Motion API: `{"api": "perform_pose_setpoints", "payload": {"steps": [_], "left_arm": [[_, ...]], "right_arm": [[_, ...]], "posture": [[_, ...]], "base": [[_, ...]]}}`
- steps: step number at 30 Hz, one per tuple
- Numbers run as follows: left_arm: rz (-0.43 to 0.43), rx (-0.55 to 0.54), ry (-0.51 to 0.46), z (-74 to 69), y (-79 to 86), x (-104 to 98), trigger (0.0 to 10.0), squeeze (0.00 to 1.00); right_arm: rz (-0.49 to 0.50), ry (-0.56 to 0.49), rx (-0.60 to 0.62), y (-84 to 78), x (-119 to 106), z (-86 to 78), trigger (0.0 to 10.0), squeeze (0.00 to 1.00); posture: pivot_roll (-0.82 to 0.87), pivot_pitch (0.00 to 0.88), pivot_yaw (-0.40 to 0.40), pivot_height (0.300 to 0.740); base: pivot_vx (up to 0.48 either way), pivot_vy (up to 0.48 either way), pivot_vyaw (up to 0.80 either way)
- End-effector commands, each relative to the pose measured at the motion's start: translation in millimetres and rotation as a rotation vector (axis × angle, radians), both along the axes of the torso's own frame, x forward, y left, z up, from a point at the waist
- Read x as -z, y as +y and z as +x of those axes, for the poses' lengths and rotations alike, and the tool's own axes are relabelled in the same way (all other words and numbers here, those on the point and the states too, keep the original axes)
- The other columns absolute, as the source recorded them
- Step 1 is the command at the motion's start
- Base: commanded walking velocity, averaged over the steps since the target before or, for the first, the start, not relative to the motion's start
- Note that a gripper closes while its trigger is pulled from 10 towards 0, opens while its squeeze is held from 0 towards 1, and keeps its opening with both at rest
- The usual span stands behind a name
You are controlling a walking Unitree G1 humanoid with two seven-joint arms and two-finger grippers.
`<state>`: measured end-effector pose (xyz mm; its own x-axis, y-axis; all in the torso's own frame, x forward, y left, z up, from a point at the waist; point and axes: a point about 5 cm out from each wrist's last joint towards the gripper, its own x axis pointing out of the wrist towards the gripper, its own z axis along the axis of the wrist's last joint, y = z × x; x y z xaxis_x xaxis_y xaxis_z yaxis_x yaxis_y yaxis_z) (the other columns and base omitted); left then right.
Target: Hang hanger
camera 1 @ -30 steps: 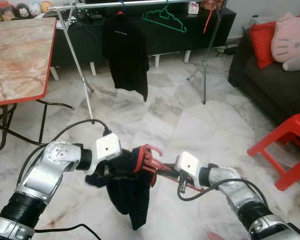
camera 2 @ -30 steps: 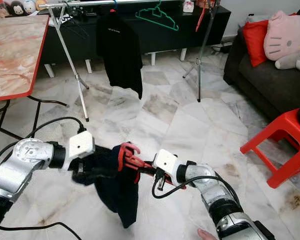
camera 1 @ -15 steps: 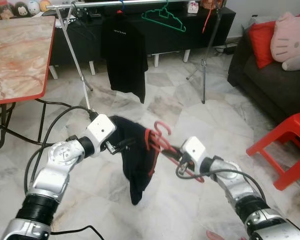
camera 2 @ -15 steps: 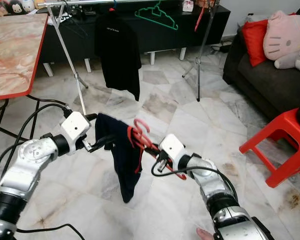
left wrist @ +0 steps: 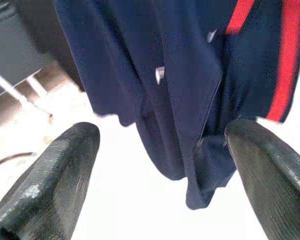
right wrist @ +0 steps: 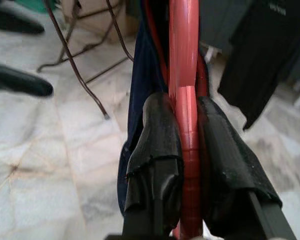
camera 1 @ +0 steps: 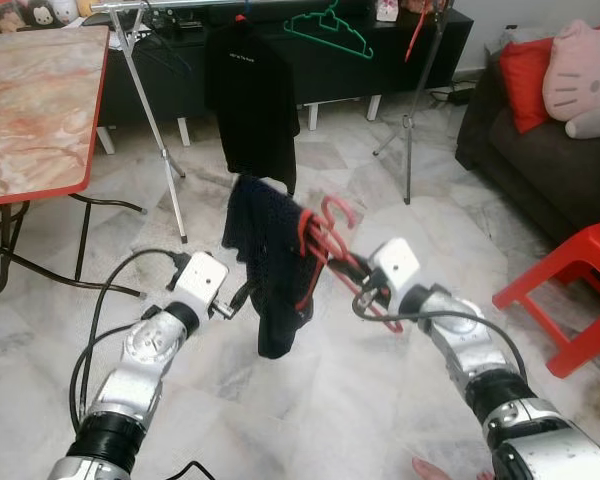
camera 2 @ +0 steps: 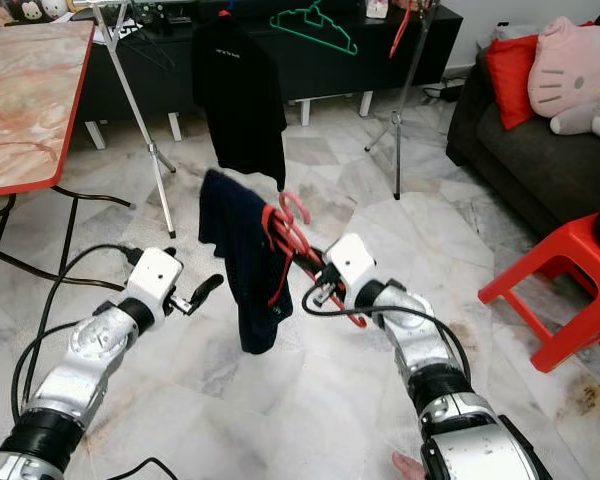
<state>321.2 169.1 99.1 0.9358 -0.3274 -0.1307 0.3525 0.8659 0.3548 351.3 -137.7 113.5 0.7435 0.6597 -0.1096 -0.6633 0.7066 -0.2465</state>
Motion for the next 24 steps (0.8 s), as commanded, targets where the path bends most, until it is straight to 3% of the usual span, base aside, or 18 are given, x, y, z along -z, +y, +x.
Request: {"api": "perform_pose_setpoints", "payload": {"steps": [1, 5, 9, 18, 24], "left_arm": [[-0.001, -0.026, 0.01, -1.7, 2.6, 6.3, 10.0, 0.0], [-0.054, -0.13, 0.049, 1.2, 5.6, 16.5, 10.0, 0.0], [-0.089, -0.163, 0.073, 4.3, 3.2, 20.9, 10.0, 0.0], [-0.066, -0.134, 0.152, 8.2, -6.8, 33.9, 10.0, 0.0], [-0.021, -0.038, 0.202, 5.5, -14.4, 41.9, 10.0, 0.0]], "right_arm": [[0.025, -0.058, -0.022, 4.9, -15.7, 4.4, 0.0, 0.0], [0.015, -0.069, -0.054, 10.2, -22.6, 5.5, 0.0, 0.0], [-0.005, -0.054, -0.079, 12.3, -22.3, 4.6, 0.0, 0.0], [-0.016, -0.017, -0.158, 19.6, -22.0, -1.4, 0.0, 0.0], [-0.026, 0.004, -0.181, 21.1, -19.7, -4.2, 0.0, 0.0]], "posture": [[0.0, 0.071, -0.06, 0.74], [-0.01, 0.069, -0.057, 0.74], [-0.02, 0.072, -0.058, 0.74], [-0.03, 0.059, -0.052, 0.74], [-0.03, 0.054, -0.049, 0.74]], "base": [[0.0, 0.0, 0.0], [0.0, 0.0, 0.0], [0.0, 0.0, 0.0], [0.0, 0.0, 0.0], [0.0, 0.0, 0.0]]}}
